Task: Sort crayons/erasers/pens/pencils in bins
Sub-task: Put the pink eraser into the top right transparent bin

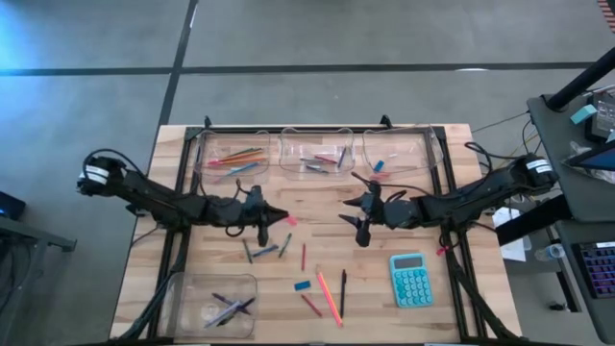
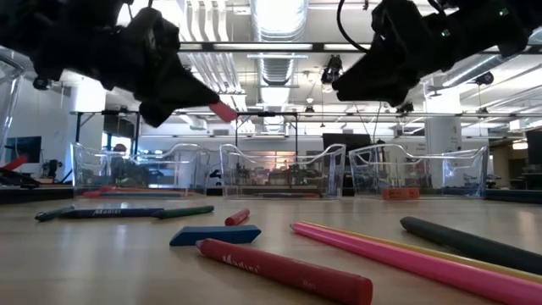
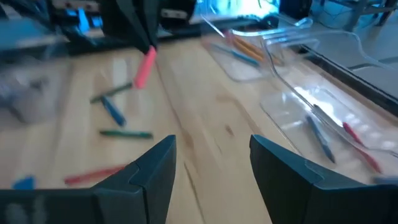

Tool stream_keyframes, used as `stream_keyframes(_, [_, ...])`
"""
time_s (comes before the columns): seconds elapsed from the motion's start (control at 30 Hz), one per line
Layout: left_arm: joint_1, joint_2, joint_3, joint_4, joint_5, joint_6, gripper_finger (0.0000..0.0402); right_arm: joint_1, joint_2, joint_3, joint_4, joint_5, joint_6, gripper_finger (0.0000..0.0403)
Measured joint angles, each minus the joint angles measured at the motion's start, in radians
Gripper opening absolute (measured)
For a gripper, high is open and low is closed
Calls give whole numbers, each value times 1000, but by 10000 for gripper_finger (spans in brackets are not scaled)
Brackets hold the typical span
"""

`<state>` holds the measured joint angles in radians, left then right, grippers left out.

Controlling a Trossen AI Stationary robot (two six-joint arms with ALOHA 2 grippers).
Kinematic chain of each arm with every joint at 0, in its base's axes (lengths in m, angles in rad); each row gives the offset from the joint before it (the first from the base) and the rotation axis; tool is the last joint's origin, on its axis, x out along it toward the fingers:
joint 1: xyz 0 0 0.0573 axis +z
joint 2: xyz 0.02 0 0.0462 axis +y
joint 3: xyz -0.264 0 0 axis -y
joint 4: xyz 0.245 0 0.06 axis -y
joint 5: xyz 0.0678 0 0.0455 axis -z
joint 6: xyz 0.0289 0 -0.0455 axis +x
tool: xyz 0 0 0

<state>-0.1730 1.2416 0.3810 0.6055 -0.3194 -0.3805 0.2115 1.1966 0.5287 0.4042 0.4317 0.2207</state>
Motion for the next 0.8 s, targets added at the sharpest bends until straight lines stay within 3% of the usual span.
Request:
stream_keyframes(0.23, [1,19,49,65,-53,74,0,0,124,2,258,-70,10,194])
stream_keyframes(0.43, [1,74,125,67,-55,129,0,-1,257,62,290,-74,23,194])
stream_keyframes(0.53, [-1,104,150,69,-36,135,0,-3,300,99,288,-139,23,198])
stream_keyframes(0.67, [-1,134,153,66,-31,133,0,-6,337,146,274,-194,23,226])
stream_keyframes(0.8, [-4,149,154,68,-22,125,0,-13,360,182,255,-176,32,269])
